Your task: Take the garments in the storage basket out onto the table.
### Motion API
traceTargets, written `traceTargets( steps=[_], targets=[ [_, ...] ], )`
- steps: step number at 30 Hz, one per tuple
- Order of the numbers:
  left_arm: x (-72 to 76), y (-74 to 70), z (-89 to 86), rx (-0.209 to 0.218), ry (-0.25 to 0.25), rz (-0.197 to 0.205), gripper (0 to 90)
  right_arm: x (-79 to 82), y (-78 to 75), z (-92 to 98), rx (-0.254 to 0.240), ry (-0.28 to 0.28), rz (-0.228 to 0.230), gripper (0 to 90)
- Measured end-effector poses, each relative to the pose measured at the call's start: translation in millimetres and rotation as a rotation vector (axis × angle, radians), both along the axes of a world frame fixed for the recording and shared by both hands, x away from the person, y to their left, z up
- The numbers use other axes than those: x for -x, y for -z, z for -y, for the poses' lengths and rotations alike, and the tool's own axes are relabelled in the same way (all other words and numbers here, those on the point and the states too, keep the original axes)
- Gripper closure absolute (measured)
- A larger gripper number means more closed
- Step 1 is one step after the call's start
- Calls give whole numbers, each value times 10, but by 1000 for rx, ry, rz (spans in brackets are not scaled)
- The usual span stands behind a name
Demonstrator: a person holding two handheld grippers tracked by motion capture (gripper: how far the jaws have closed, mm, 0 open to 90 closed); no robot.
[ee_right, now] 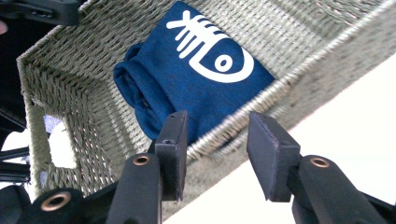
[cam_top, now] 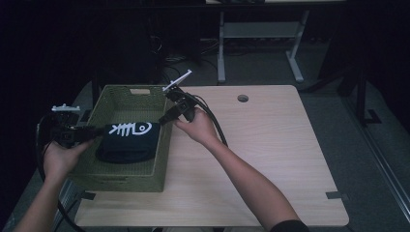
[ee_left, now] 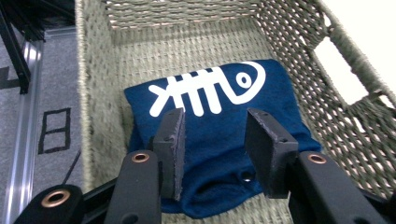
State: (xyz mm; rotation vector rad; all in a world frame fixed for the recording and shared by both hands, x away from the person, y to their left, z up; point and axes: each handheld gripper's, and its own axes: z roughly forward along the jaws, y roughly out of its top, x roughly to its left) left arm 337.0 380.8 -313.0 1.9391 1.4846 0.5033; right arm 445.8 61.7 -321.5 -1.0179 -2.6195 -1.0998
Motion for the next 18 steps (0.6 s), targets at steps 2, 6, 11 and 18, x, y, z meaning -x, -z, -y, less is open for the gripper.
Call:
traceTargets(
  steps=[2,6,11,18],
  targets=[
    [18,-5,31,7,-3,3,575,-1,3,64,-6,3,-3,554],
    [54,-21,119,21,0,13,556,3,8,174,-15,9,1,538],
    [89,-44,229,19,17,28,524,0,3,346,-28,40,0,517],
    [116,-65,388,39,56,40,489,-4,2,577,-25,80,5,501]
  ],
)
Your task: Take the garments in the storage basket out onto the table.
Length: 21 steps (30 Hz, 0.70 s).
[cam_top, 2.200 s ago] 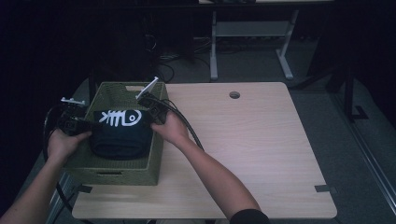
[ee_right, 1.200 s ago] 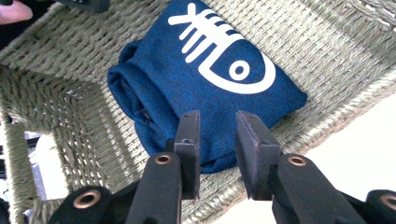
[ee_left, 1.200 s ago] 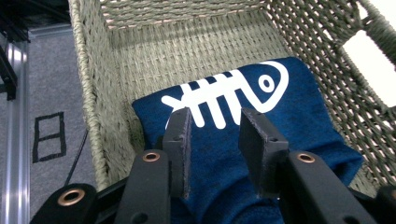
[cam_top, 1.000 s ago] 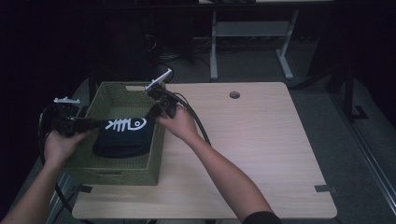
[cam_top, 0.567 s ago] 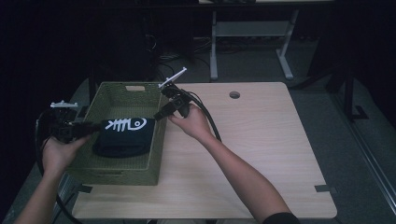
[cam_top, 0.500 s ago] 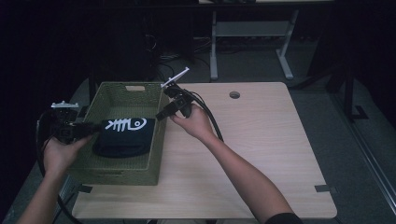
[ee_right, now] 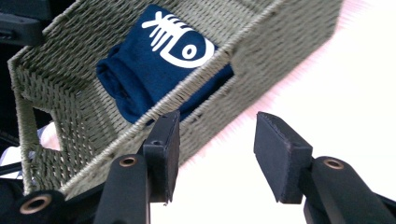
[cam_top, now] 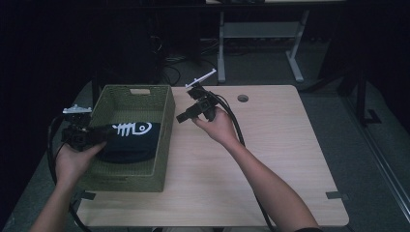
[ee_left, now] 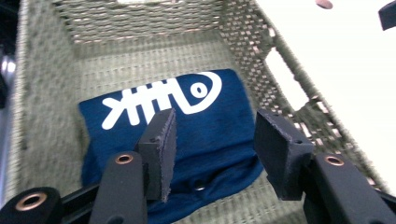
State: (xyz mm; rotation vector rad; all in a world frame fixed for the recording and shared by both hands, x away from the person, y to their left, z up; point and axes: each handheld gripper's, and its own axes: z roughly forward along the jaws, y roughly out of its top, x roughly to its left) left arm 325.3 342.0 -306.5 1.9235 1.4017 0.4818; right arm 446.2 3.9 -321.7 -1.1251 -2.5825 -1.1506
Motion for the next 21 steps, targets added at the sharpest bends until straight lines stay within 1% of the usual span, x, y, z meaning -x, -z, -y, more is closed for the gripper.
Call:
traceTargets(
  steps=[5,11,17,18,21],
  targets=[
    [1,-5,105,18,12,9,469,-1,3,105,1,19,1,484],
    [-10,-33,206,14,38,12,446,-4,25,249,6,41,-2,461],
    [-33,-30,313,25,52,8,427,3,45,402,4,66,-3,446],
    [-40,-32,329,21,61,10,426,4,49,421,2,68,-4,446],
    [-55,-37,368,25,65,7,426,9,65,492,3,78,-5,443]
  ],
)
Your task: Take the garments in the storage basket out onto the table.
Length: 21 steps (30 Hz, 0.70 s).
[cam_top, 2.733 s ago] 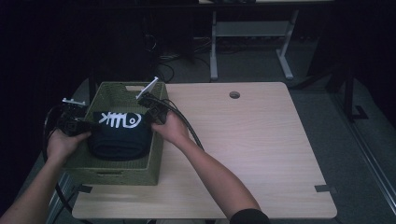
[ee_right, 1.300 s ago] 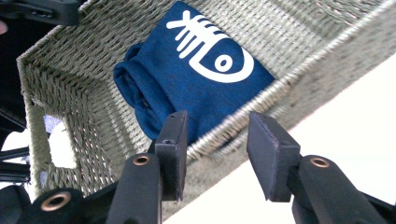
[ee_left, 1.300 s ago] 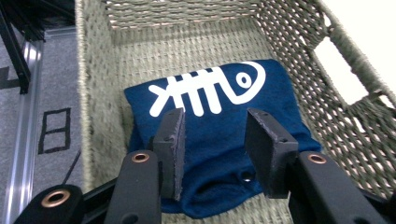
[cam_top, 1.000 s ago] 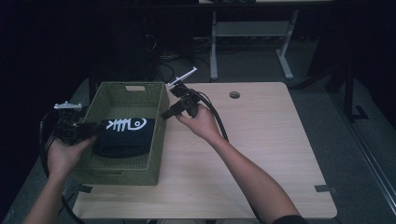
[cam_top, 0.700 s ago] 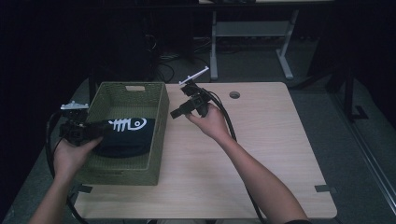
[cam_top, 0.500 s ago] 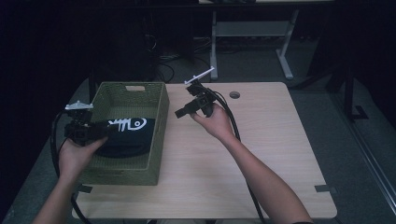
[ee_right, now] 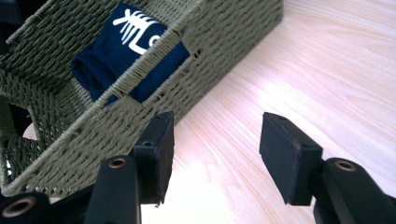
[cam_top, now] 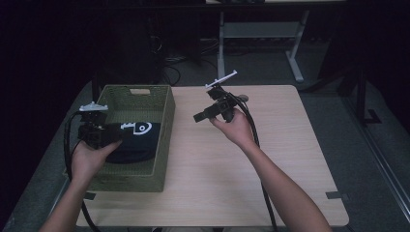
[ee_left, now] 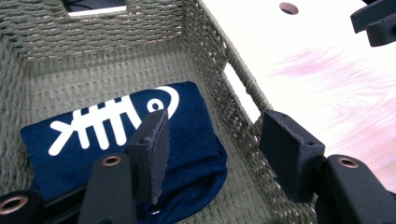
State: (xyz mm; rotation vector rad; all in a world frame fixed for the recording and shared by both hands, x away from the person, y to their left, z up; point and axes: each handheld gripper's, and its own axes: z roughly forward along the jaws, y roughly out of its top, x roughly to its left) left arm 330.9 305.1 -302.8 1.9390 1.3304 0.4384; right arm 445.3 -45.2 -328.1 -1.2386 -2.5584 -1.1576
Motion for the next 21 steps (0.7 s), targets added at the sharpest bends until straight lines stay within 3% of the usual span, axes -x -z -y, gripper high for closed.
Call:
traceTargets(
  steps=[10,21],
  targets=[
    [-3,-20,163,6,35,8,417,20,30,191,-2,32,-7,421],
    [-13,-38,527,23,122,21,400,64,119,481,2,73,-16,409]
  ],
)
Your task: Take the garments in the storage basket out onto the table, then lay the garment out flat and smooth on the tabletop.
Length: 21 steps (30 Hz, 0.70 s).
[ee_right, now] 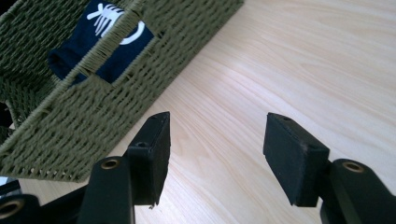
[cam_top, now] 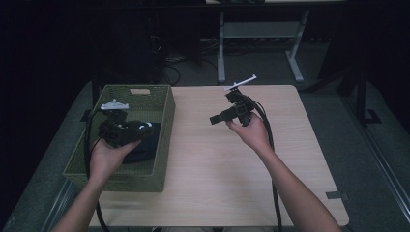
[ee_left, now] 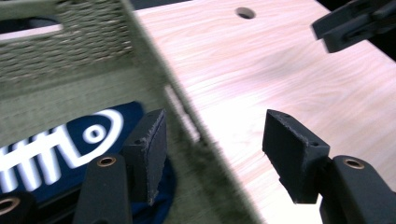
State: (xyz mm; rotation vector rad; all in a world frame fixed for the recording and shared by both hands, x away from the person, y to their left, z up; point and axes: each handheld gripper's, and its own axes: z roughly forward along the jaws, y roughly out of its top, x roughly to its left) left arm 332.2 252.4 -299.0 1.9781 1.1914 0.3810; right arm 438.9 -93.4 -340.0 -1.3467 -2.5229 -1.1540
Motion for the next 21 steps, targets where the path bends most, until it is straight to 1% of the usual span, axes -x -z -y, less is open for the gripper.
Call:
traceTargets(
  steps=[3,7,16,21],
  targets=[
    [-11,-8,136,3,32,3,398,18,30,89,-2,13,-4,405],
    [-19,0,233,5,51,3,396,63,59,197,-4,27,-8,405],
    [-20,15,331,12,65,6,390,109,91,345,-3,54,-14,401],
    [-29,48,400,18,80,0,384,131,146,436,-9,68,-17,396]
  ],
)
